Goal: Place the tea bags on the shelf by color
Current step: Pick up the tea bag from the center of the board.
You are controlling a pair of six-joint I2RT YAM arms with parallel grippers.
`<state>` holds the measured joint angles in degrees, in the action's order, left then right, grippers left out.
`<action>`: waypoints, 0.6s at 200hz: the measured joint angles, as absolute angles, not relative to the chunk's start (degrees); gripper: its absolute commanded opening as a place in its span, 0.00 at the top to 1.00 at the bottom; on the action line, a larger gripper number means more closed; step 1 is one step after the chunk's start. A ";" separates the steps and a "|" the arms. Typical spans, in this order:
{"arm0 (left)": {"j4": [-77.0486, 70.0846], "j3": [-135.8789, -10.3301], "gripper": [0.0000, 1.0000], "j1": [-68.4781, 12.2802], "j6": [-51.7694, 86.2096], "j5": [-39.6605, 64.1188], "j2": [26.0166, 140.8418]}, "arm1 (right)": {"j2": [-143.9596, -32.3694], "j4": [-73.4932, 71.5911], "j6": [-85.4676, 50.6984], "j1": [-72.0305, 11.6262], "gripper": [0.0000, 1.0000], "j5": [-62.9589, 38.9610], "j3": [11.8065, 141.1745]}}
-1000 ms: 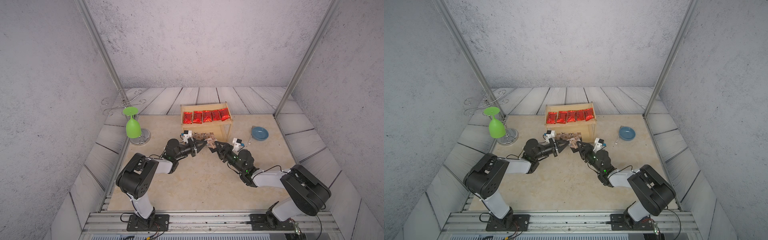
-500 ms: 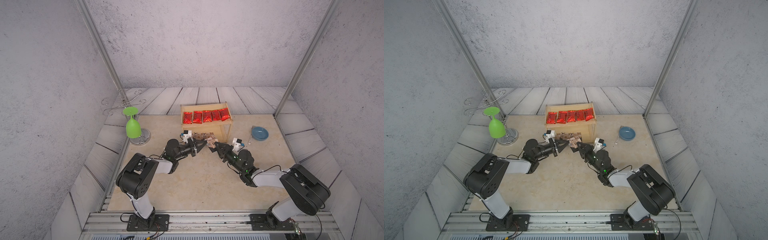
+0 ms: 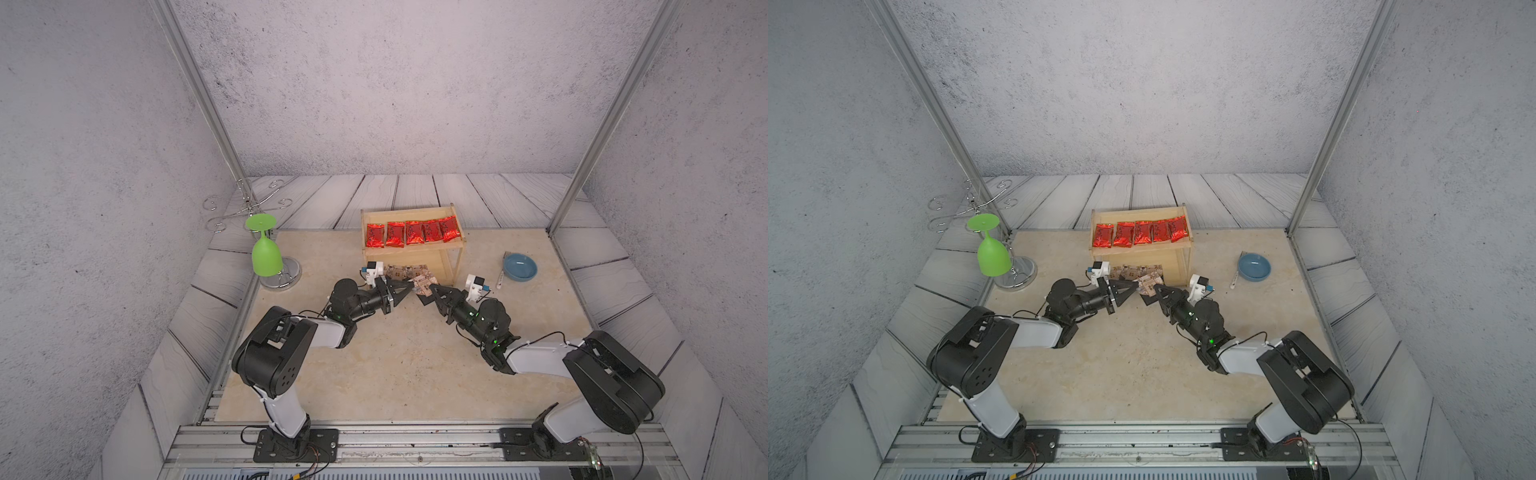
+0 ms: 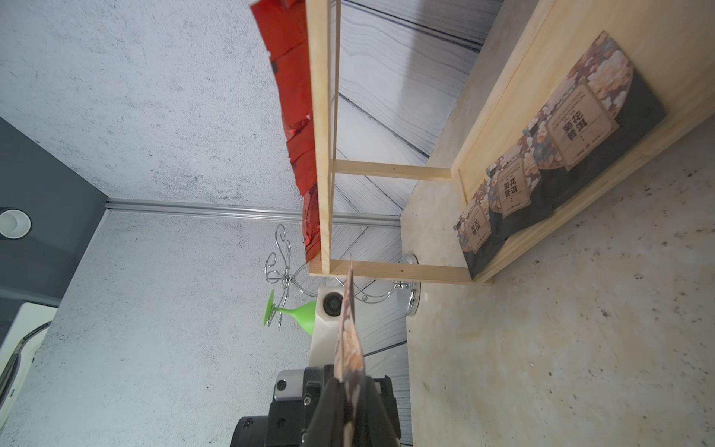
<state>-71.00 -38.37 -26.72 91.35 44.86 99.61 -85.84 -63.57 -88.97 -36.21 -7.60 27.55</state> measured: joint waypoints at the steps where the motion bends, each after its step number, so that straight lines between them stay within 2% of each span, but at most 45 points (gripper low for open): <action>1: -71.00 -38.37 1.00 -26.72 91.35 44.86 99.61 | -85.78 -63.57 -88.97 -36.18 0.86 -7.62 27.55; 92: -71.02 -38.35 1.00 -26.63 91.35 44.77 99.61 | -84.88 -63.26 -88.88 -36.18 0.82 -8.71 26.92; 120: -71.02 -38.33 1.00 -26.61 91.35 44.77 99.61 | -84.88 -63.26 -88.84 -36.18 0.88 -8.86 26.89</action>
<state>-71.02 -38.33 -26.61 91.35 44.77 99.61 -84.88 -63.26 -88.84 -36.18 -8.86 26.89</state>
